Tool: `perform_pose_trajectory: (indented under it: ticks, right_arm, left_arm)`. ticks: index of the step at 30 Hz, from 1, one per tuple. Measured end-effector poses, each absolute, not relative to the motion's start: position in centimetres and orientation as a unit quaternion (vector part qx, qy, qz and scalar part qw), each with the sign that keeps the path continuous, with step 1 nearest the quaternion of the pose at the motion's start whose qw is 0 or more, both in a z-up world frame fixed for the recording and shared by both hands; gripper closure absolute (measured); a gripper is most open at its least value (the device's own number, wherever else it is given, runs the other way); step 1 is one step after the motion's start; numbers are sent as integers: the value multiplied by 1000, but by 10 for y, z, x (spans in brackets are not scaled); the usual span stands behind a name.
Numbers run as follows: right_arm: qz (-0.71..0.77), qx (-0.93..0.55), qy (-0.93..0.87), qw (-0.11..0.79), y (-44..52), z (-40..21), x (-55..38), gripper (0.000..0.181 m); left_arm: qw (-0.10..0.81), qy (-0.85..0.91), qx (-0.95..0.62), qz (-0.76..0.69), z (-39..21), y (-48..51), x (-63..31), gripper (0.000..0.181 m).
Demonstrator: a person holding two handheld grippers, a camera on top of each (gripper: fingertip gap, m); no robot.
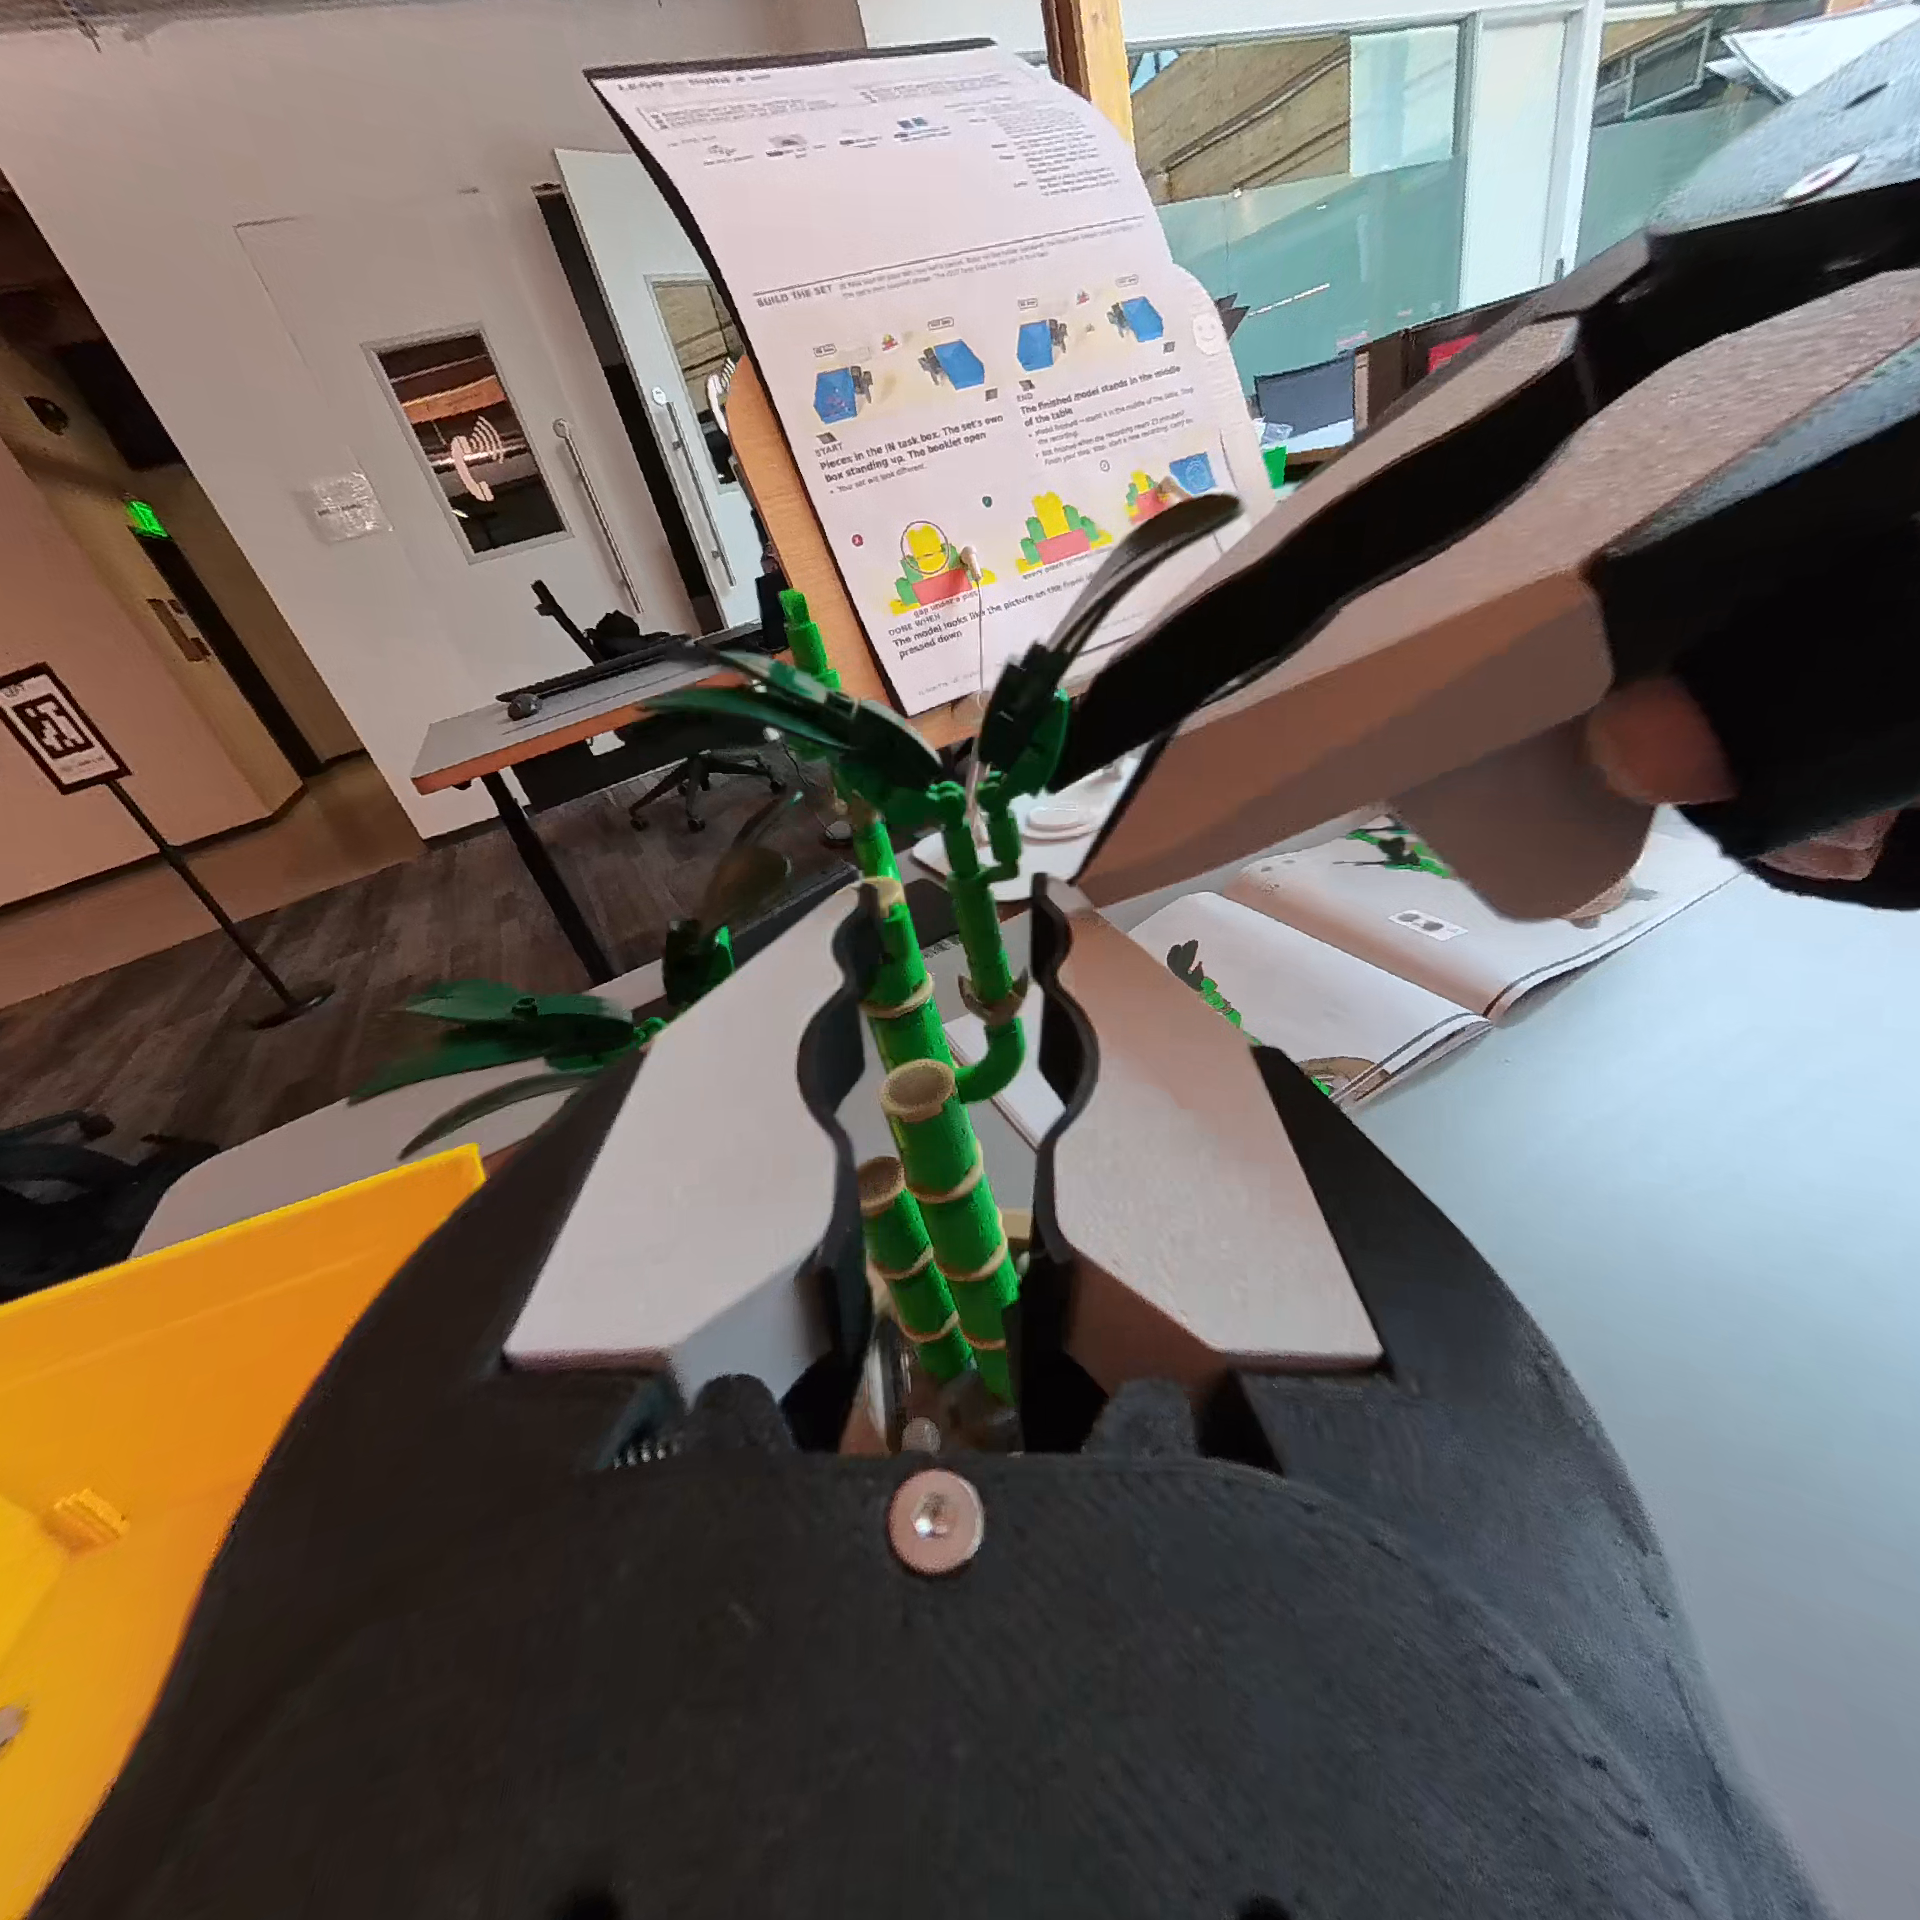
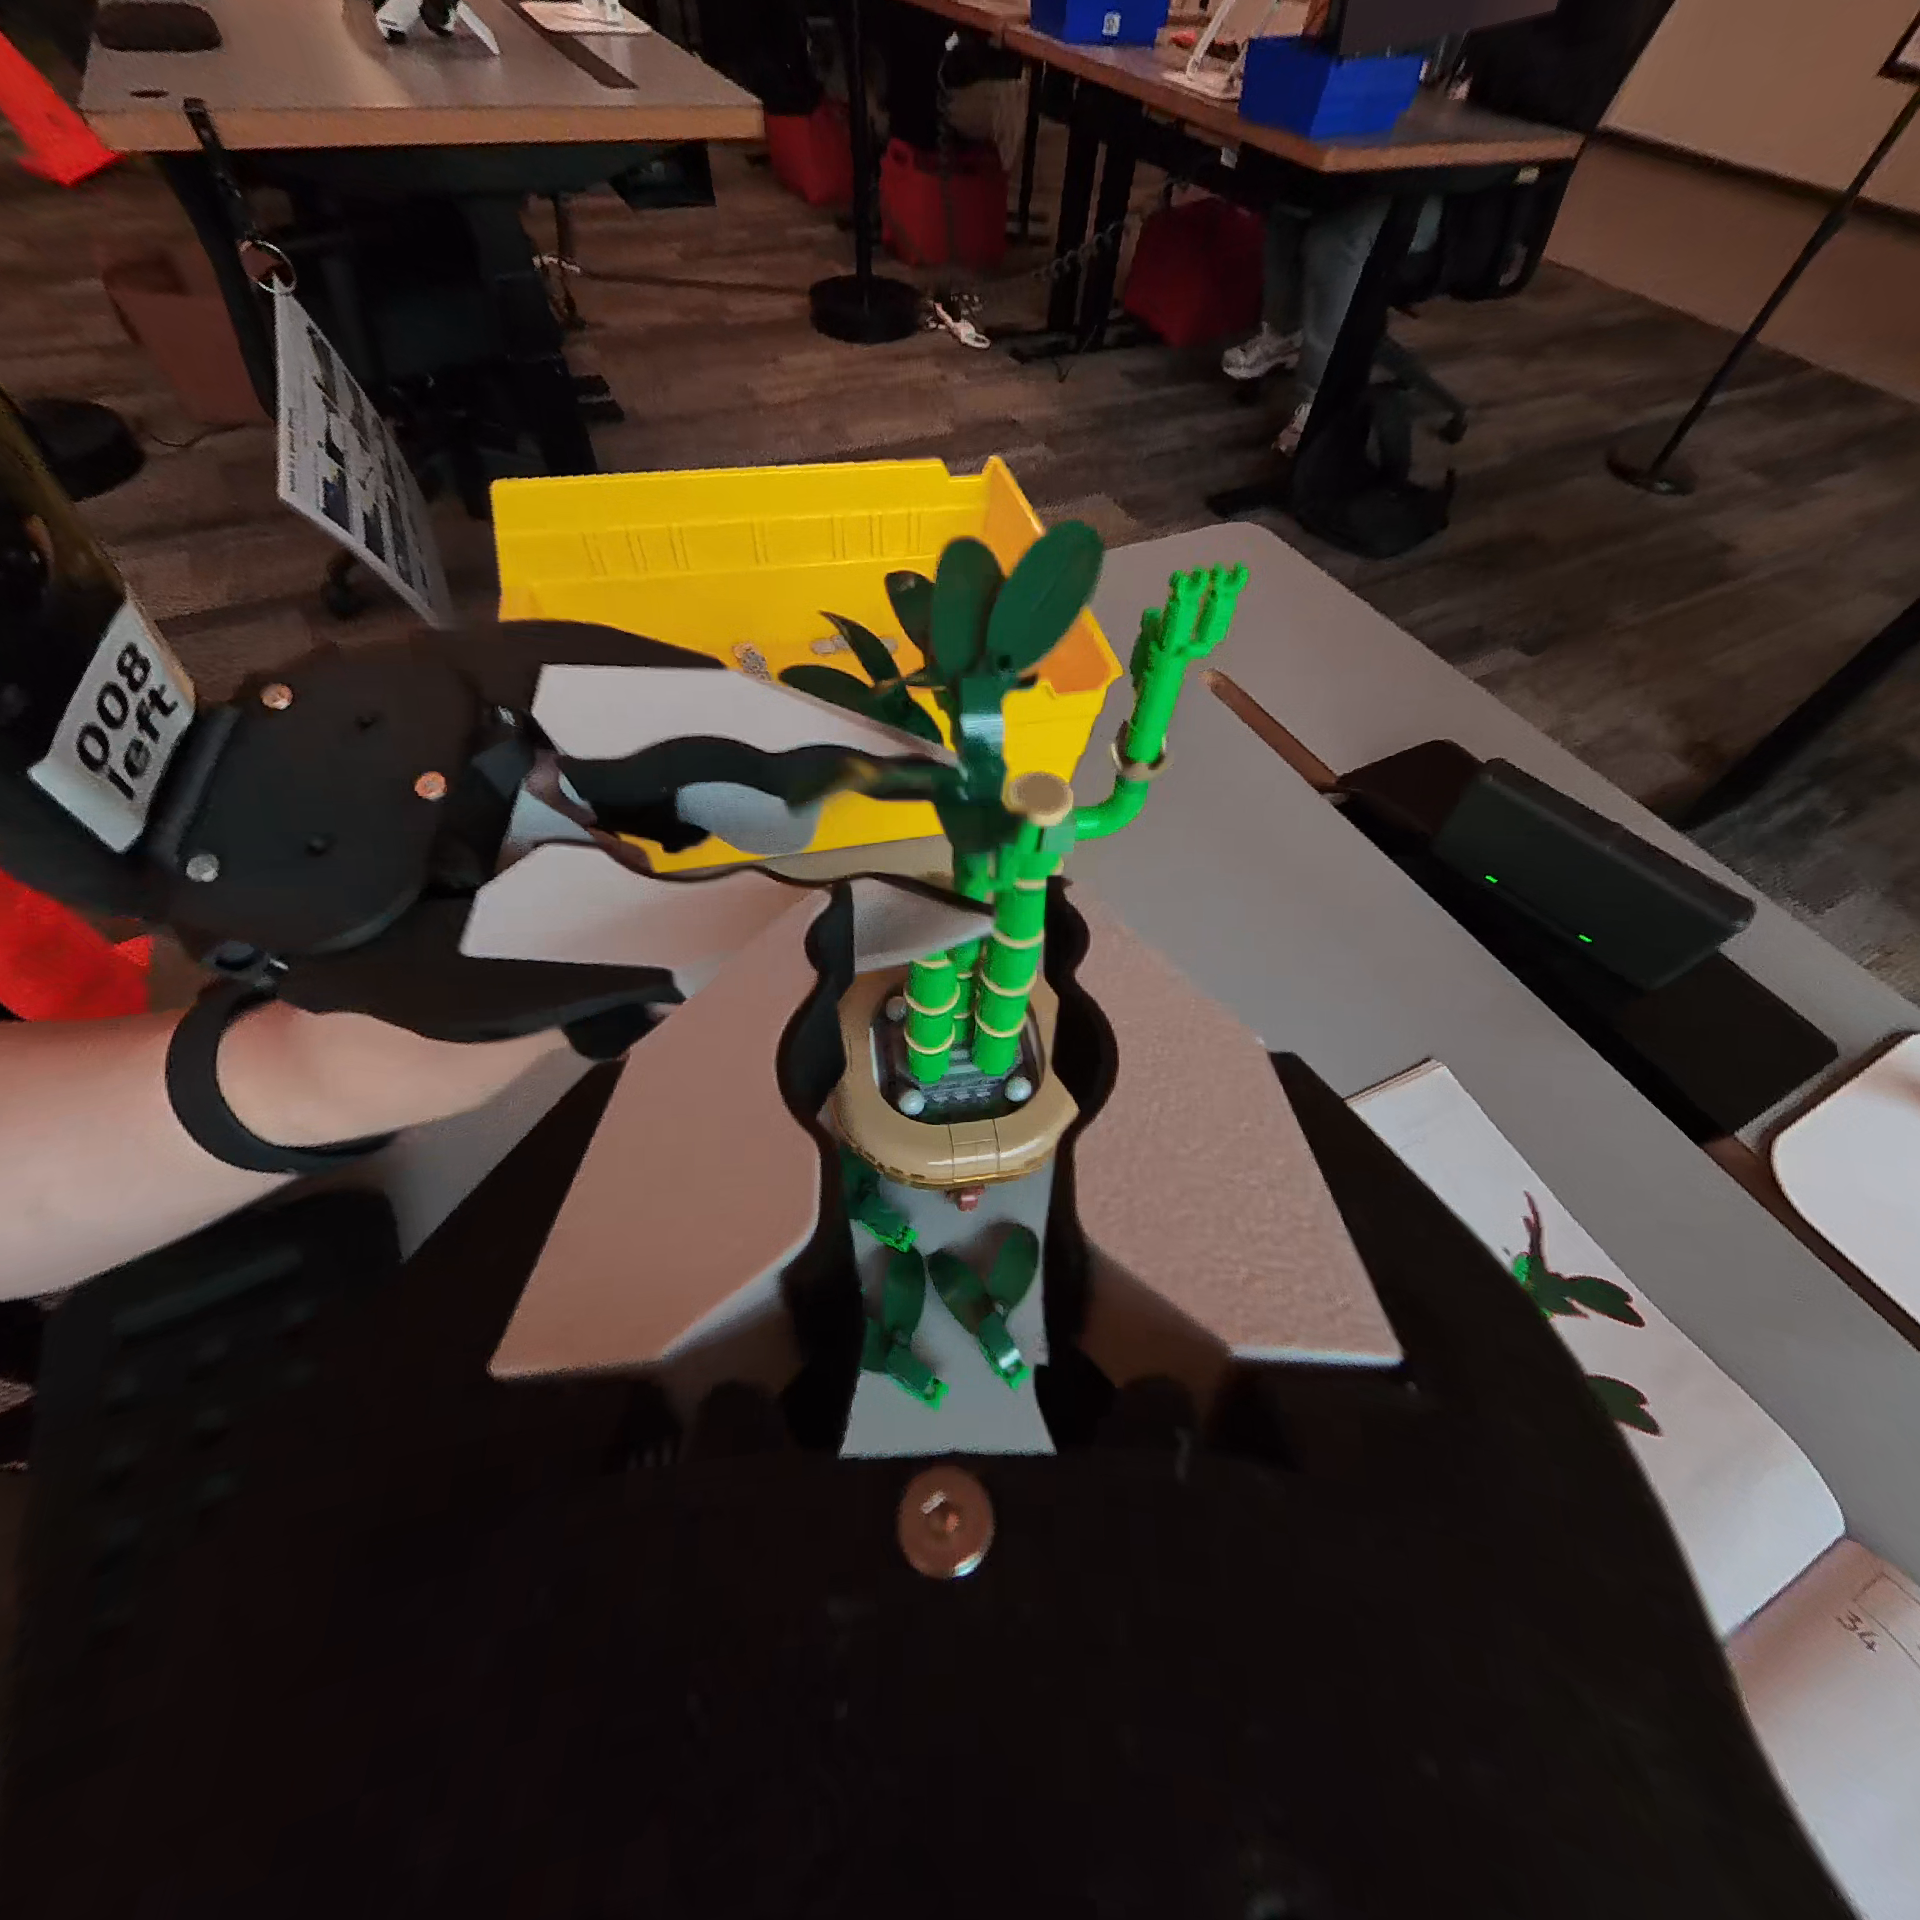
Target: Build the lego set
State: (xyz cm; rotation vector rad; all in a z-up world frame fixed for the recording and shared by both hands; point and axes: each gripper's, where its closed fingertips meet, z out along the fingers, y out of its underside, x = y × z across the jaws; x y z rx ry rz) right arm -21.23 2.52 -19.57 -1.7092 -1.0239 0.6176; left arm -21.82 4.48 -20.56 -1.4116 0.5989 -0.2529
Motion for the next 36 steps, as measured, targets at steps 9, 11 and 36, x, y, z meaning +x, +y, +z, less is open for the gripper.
perform_pose_trajectory:
  ticks: [9,11,36]
  right_arm:
    - [305,-716,-476,410,3,-310,-159,146]
    - [321,-705,-496,393,-5,-330,-156,149]
    - [286,-608,-653,349,59,-357,-215,114]
  left_arm:
    - [667,245,-694,-119,-245,9,-249,135]
    - [650,228,-716,-115,-261,9,-261,130]
    - [481,273,-826,-108,-351,43,-253,98]
